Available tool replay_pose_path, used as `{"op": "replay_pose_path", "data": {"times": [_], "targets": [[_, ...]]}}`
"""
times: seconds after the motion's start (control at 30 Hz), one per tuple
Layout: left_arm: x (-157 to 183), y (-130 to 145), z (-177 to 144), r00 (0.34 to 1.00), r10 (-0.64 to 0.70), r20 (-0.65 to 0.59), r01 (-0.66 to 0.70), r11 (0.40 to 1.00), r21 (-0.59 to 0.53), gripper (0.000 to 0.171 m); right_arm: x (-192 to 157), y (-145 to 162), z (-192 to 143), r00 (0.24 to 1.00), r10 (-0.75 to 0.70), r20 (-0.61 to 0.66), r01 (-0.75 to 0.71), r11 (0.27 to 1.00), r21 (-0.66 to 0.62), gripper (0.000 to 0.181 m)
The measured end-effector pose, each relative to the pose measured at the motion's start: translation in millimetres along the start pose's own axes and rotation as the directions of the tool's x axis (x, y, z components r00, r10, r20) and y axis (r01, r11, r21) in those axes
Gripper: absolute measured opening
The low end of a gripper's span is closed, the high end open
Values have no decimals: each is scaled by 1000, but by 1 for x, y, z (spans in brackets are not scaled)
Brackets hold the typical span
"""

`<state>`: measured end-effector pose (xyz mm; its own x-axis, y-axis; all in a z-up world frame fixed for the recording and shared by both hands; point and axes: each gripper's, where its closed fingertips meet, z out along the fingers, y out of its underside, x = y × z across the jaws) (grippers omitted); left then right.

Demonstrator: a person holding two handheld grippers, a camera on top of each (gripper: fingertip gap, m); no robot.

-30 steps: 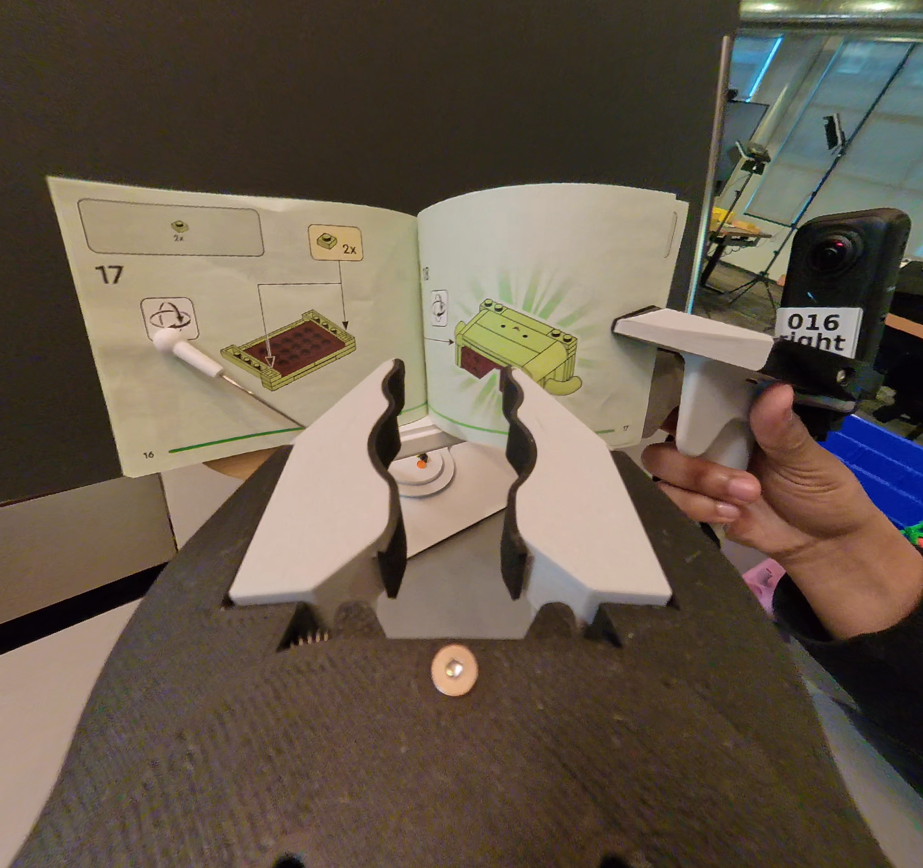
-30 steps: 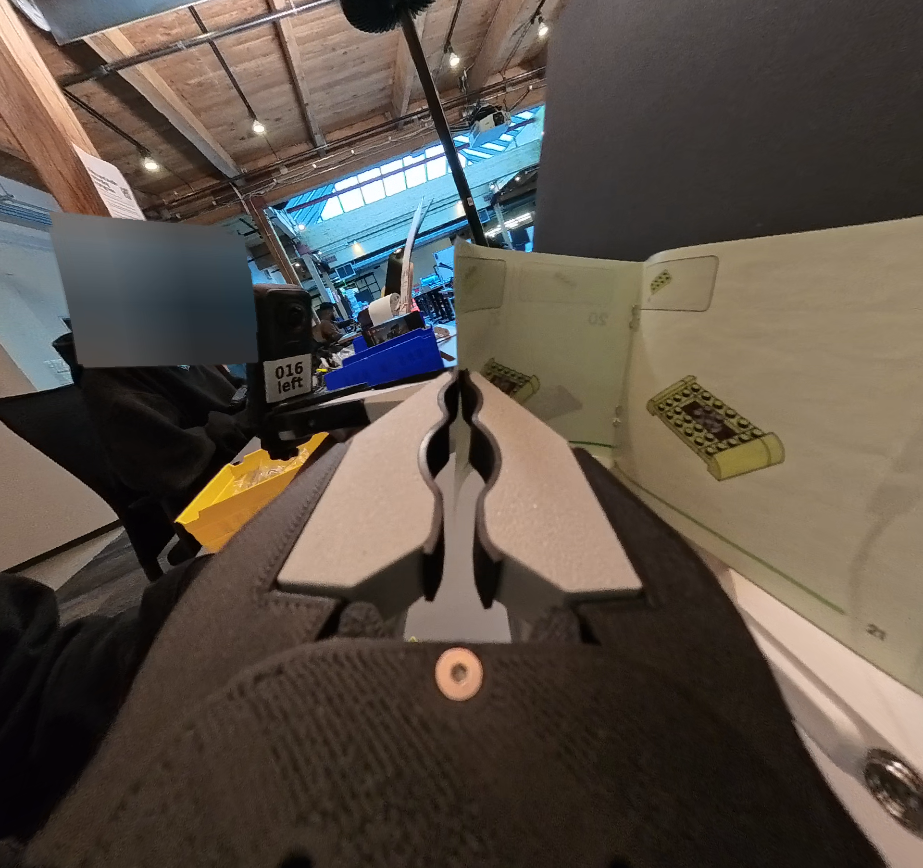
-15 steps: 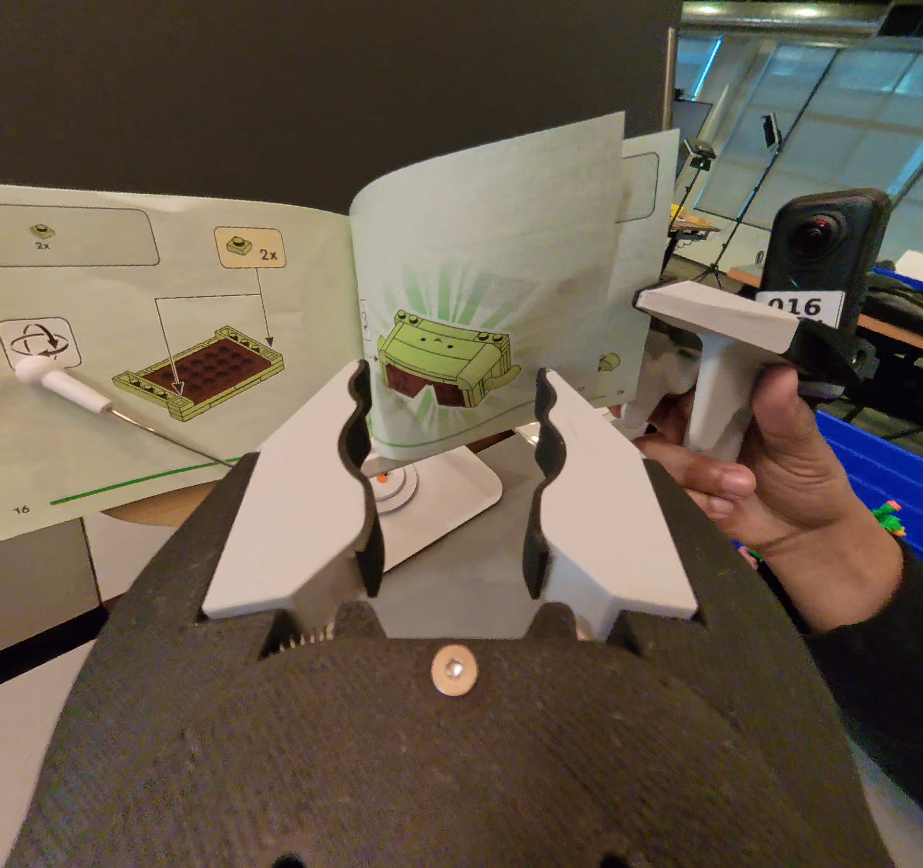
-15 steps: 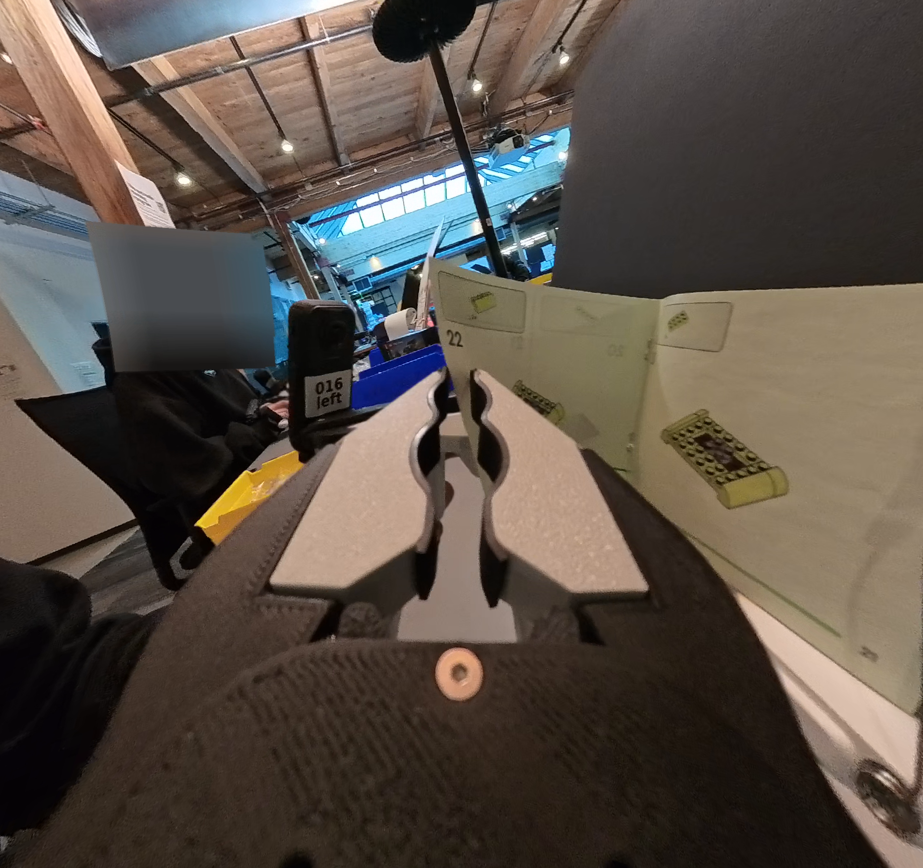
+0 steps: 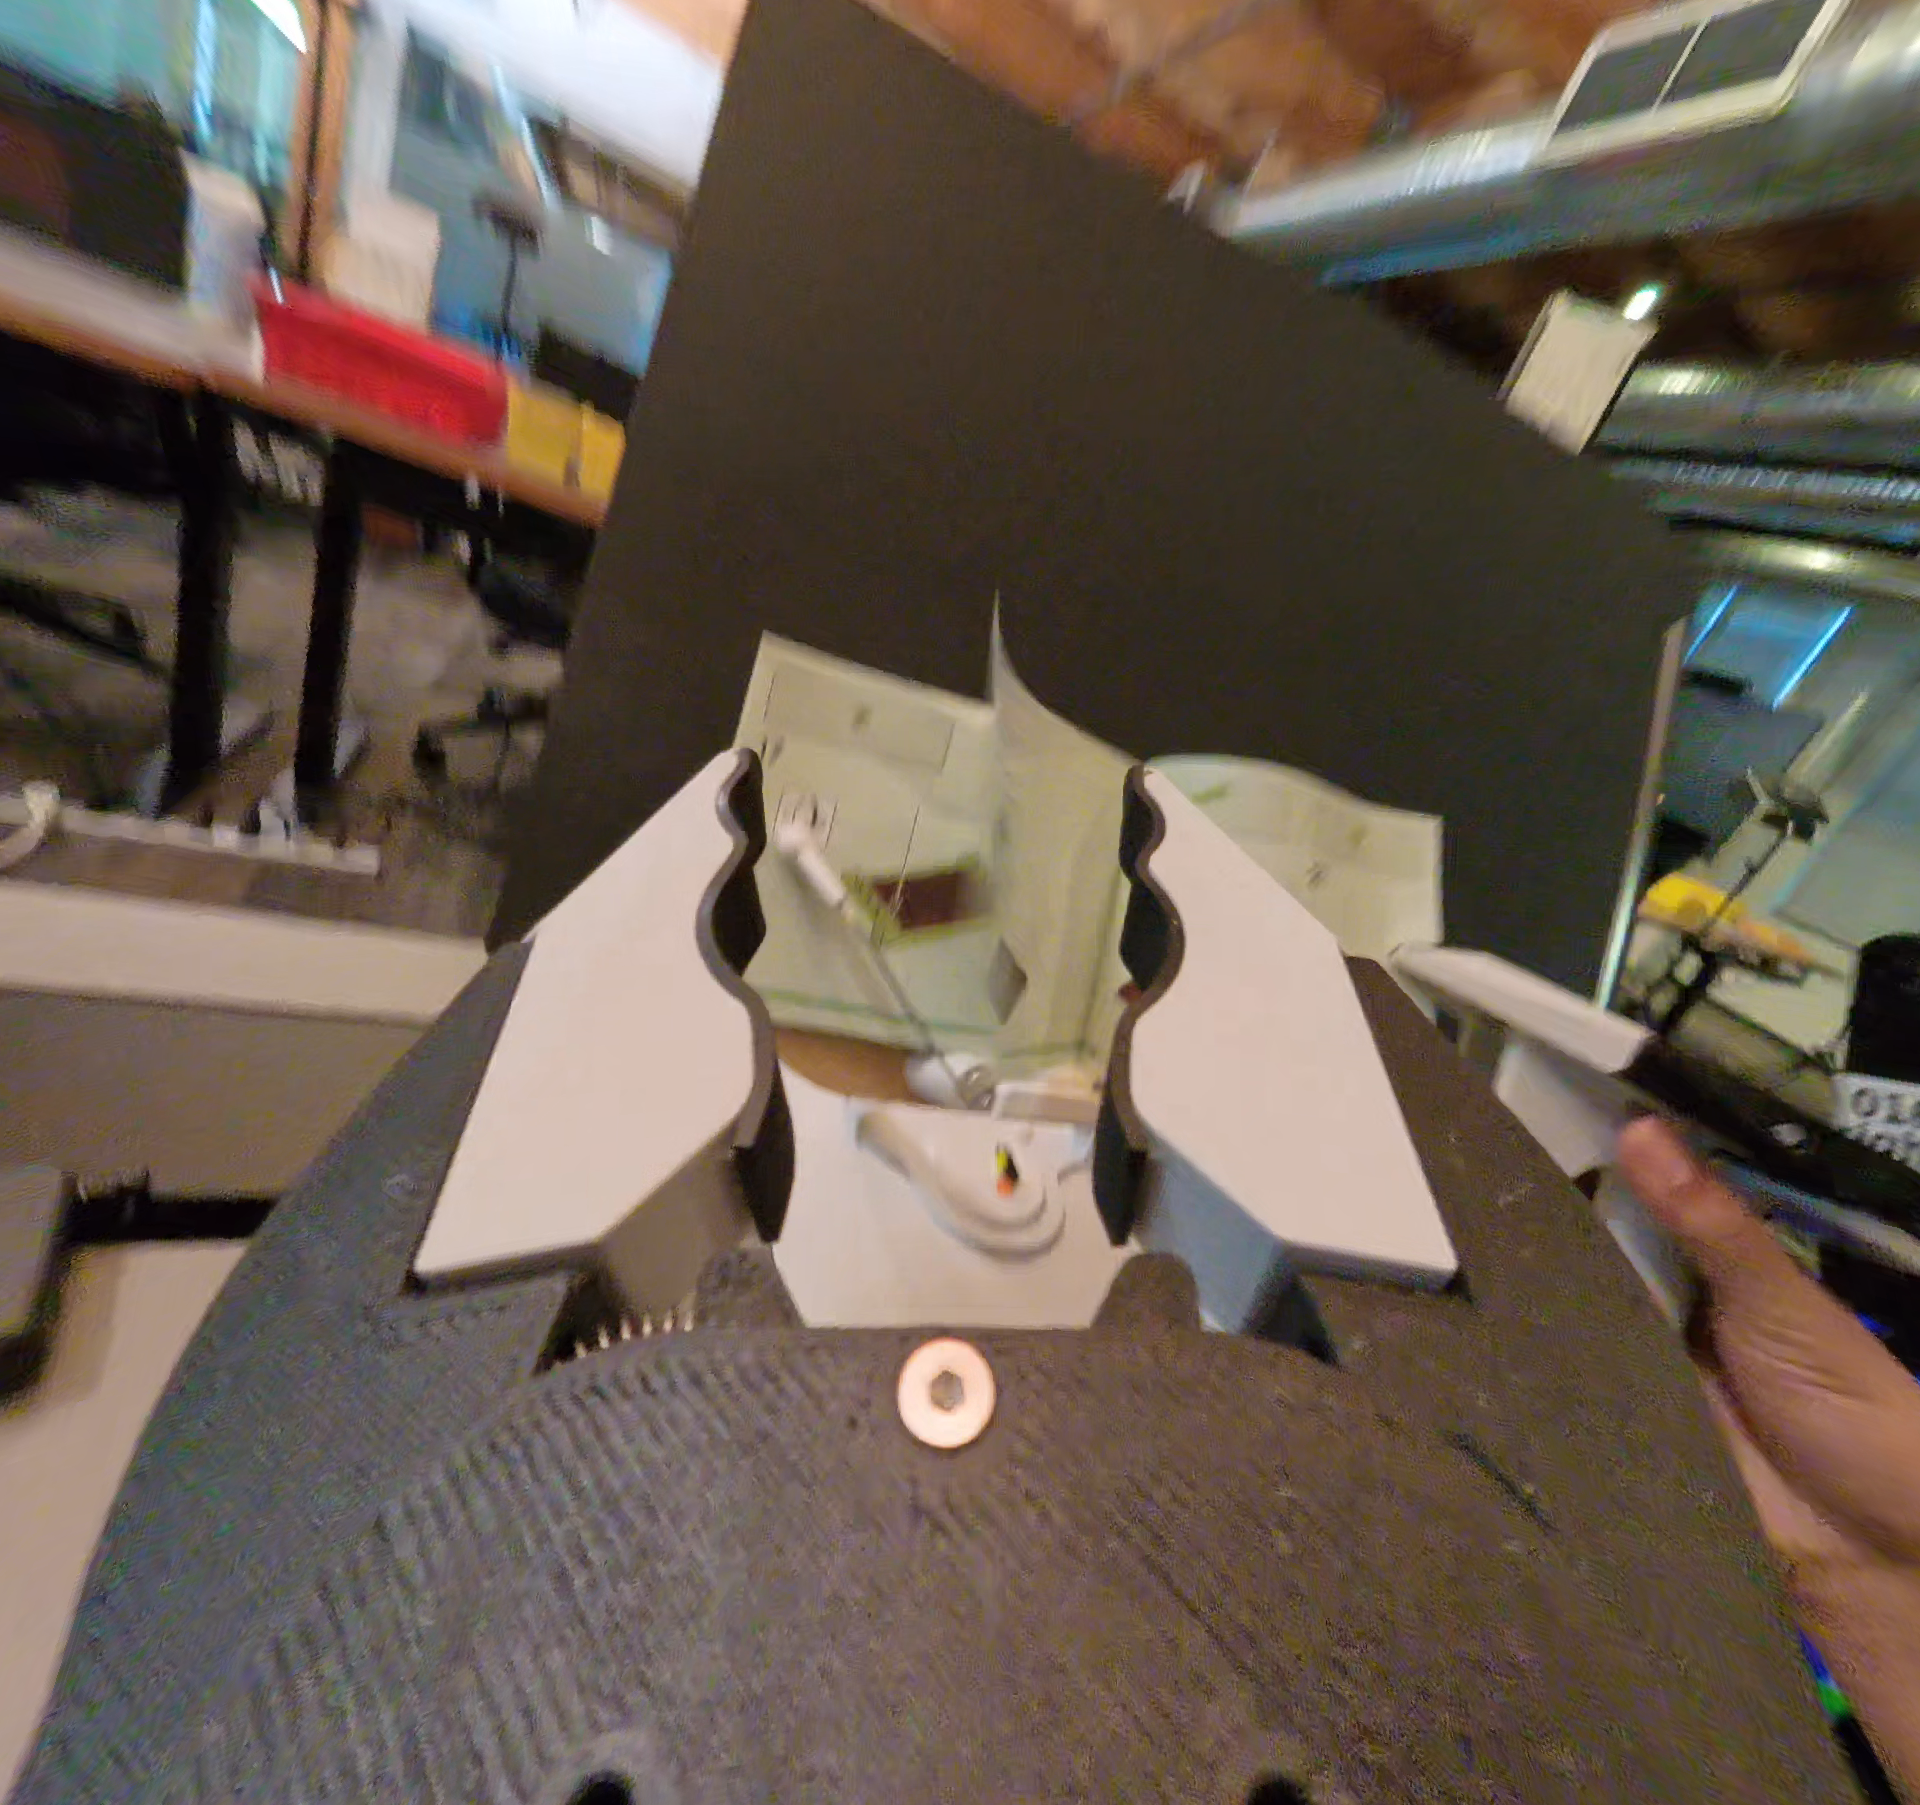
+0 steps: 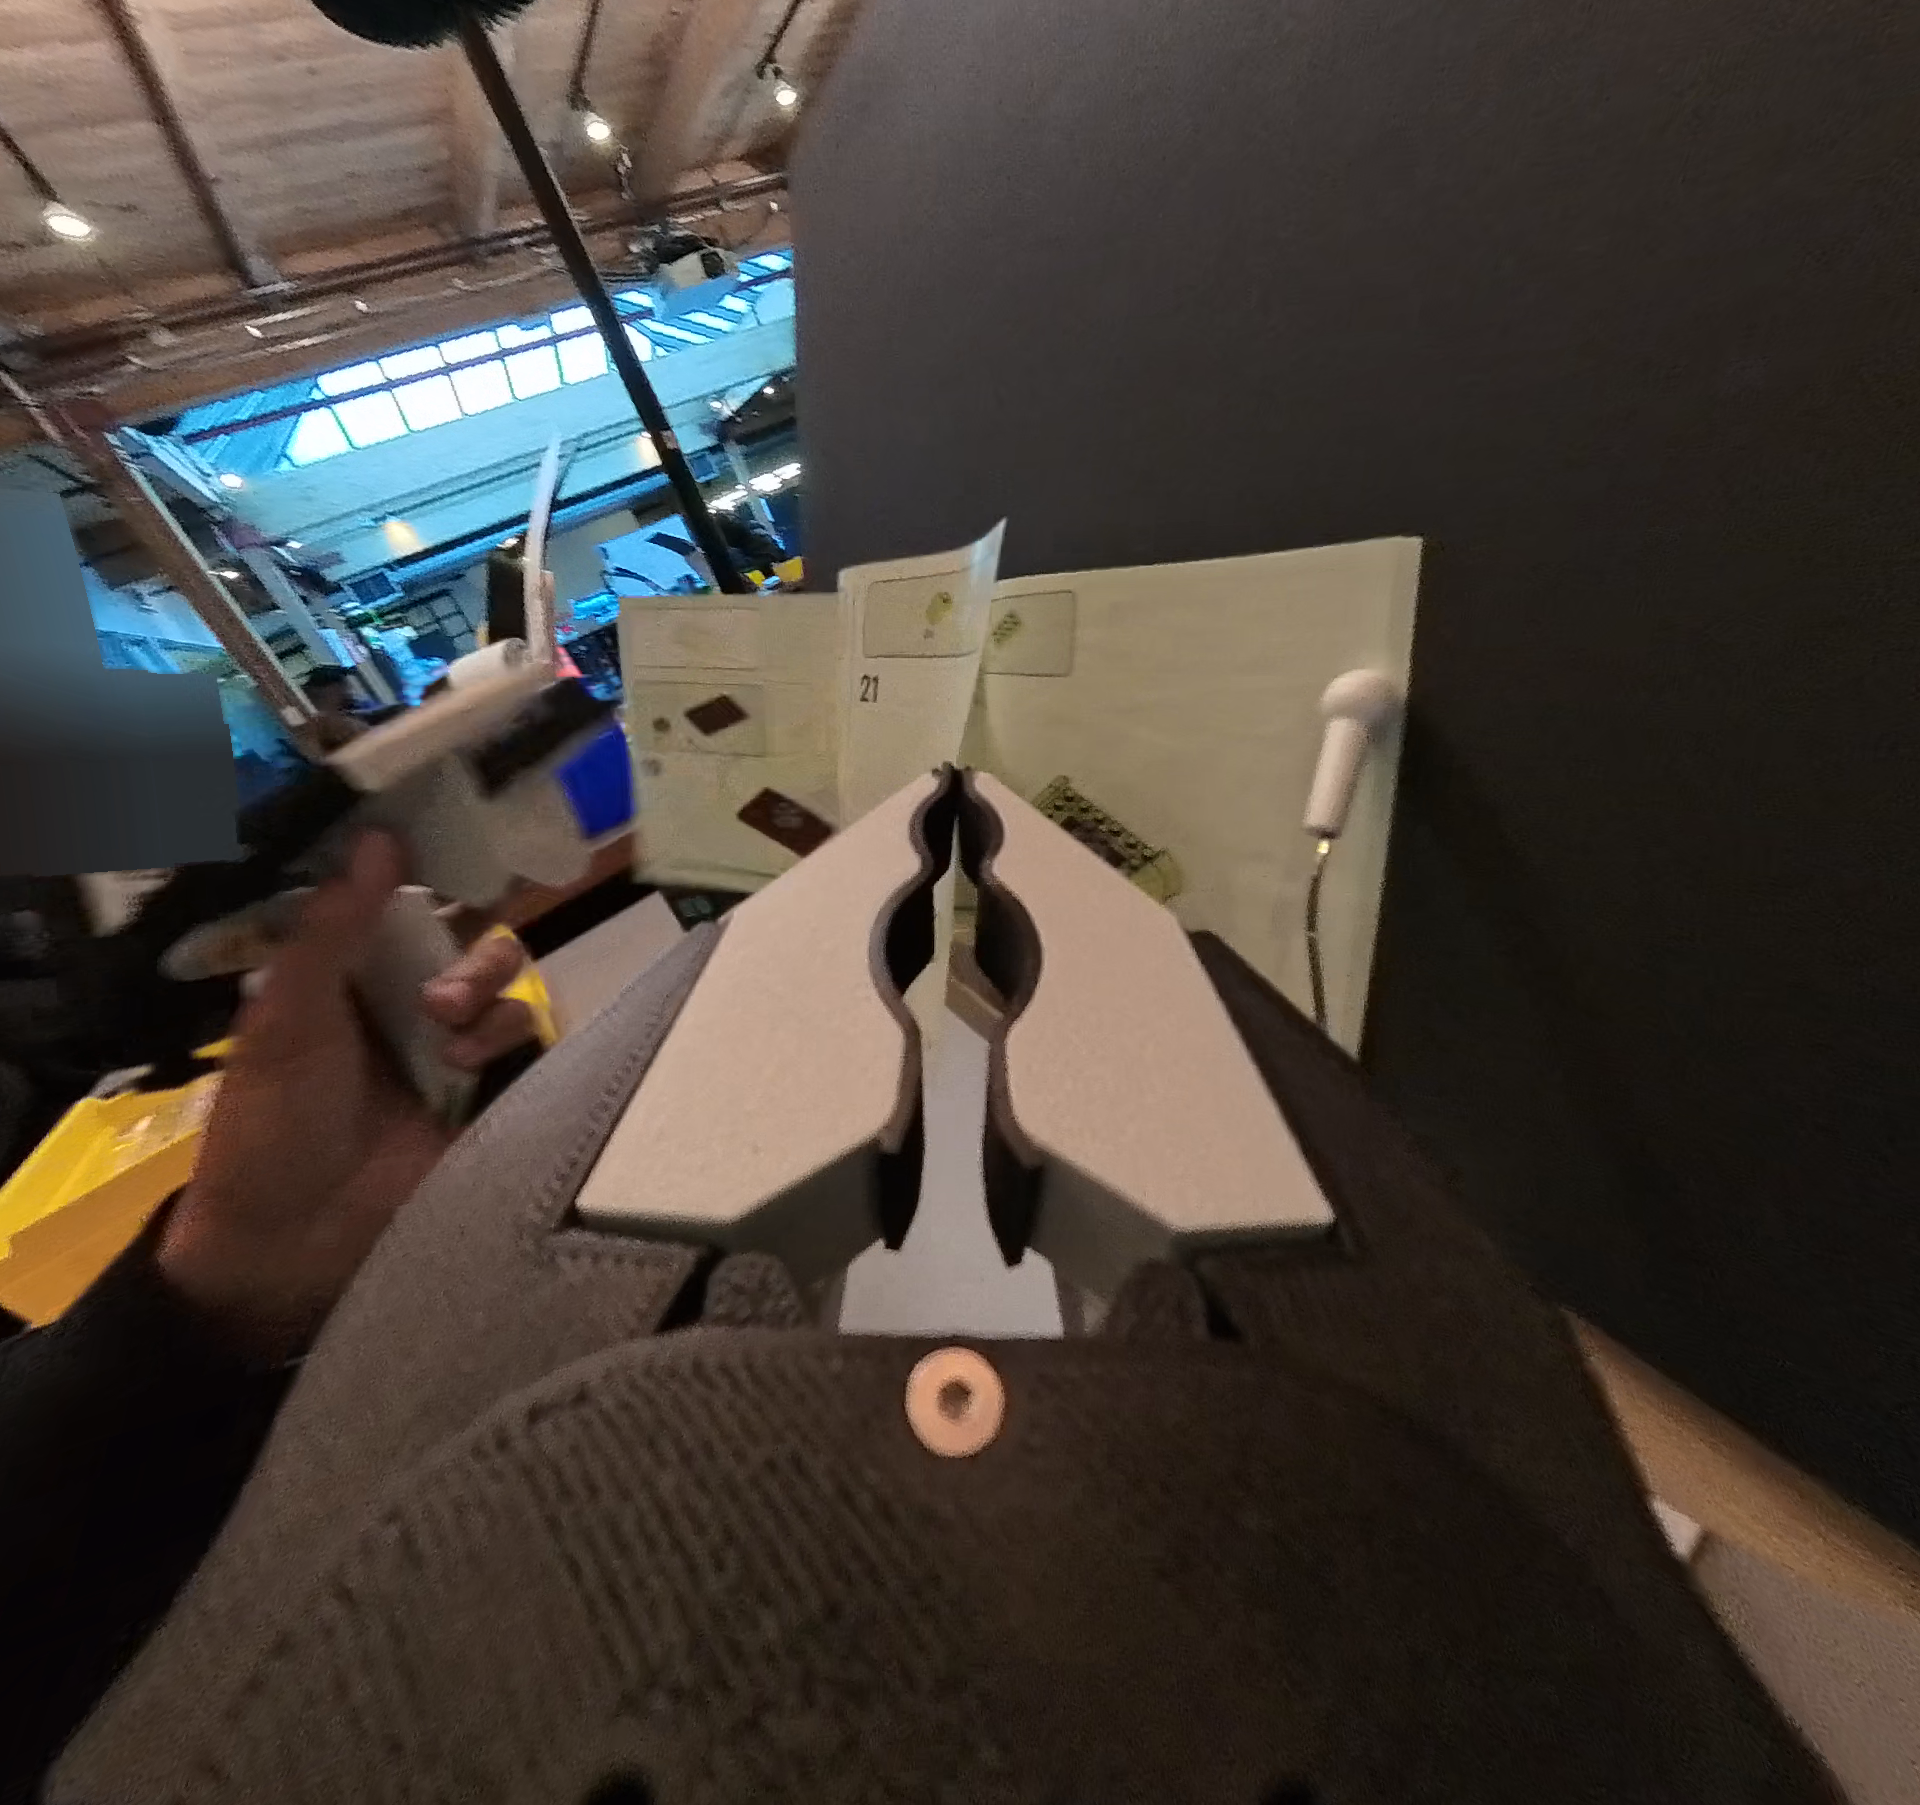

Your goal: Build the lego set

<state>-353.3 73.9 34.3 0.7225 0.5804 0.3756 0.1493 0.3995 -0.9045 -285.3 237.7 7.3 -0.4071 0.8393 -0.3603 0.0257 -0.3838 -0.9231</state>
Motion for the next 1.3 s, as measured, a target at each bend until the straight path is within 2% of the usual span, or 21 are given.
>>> {"op": "replay_pose_path", "data": {"times": [0.07, 0.13, 0.2, 0.27, 0.3, 0.33, 0.4, 0.47, 0.53, 0.57, 0.63, 0.7, 0.8, 0.83, 0.87, 0.9, 0.93, 1.0, 1.13, 1.3], "targets": [[22, -25, -18, 996, 90, -11, -89, 989, 117, 66, 5, -1, -1, 999, -18, -38, 18, 1000, 2, 0], [63, -30, -25, 974, 214, -77, -200, 966, 161, 59, 8, -2, -2, 997, -31, -70, 31, 1000, 3, 0], [111, -10, -24, 926, 327, -187, -304, 942, 140, 44, 9, -2, -2, 995, -48, -85, 48, 999, -2, 0], [141, 19, -15, 862, 462, -211, -448, 887, 114, 16, 11, -2, -3, 993, -68, -101, 67, 998, -12, 0], [140, 33, -5, 837, 523, -163, -517, 852, 78, 8, 11, -2, -4, 991, -82, -107, 80, 997, -17, 0], [132, 47, 8, 823, 558, -107, -559, 829, 22, 9, 12, -3, -5, 989, -96, -115, 94, 995, -20, 0], [114, 83, 32, 820, 563, -98, -572, 810, -128, 9, 13, -5, -8, 984, -122, -131, 120, 992, -24, 0], [102, 110, 47, 860, 491, -137, -509, 820, -261, 10, 12, -8, -11, 980, -148, -133, 146, 989, -26, 4], [104, 123, 54, 895, 404, -188, -445, 836, -322, 11, 17, -17, -16, 968, -174, -182, 176, 984, -6, 22], [104, 125, 56, 904, 379, -197, -425, 842, -333, 11, 24, -25, -22, 951, -191, -243, 201, 979, 19, 27], [101, 126, 60, 907, 375, -191, -420, 837, -350, 13, 37, -39, -37, 891, -251, -379, 286, 957, 39, 24], [99, 123, 62, 900, 400, -176, -437, 834, -338, 13, 46, -38, -44, 826, -346, -444, 366, 930, -43, 23], [97, 124, 65, 894, 415, -169, -448, 825, -345, 12, 54, -11, -36, 798, -438, -414, 361, 898, -253, 36], [97, 127, 66, 897, 407, -173, -443, 823, -355, 12, 54, -4, -33, 794, -454, -405, 360, 887, -289, 31], [97, 129, 67, 900, 398, -176, -435, 823, -366, 10, 55, 0, -31, 785, -472, -403, 368, 877, -310, 18], [96, 131, 68, 903, 392, -176, -430, 822, -375, 9, 57, 2, -31, 764, -493, -416, 380, 865, -327, 2], [95, 132, 69, 904, 391, -173, -427, 821, -380, 7, 59, 2, -32, 741, -520, -425, 401, 850, -342, 0], [93, 133, 70, 904, 392, -170, -427, 819, -384, 0, 59, 1, -34, 726, -546, -418, 418, 833, -363, 0], [90, 137, 73, 909, 381, -169, -417, 814, -404, 0, 51, 1, -36, 716, -616, -329, 508, 783, -359, 1], [87, 139, 77, 915, 372, -157, -403, 818, -410, 0, 45, 7, -30, 630, -732, -260, 626, 676, -389, 2]]}}
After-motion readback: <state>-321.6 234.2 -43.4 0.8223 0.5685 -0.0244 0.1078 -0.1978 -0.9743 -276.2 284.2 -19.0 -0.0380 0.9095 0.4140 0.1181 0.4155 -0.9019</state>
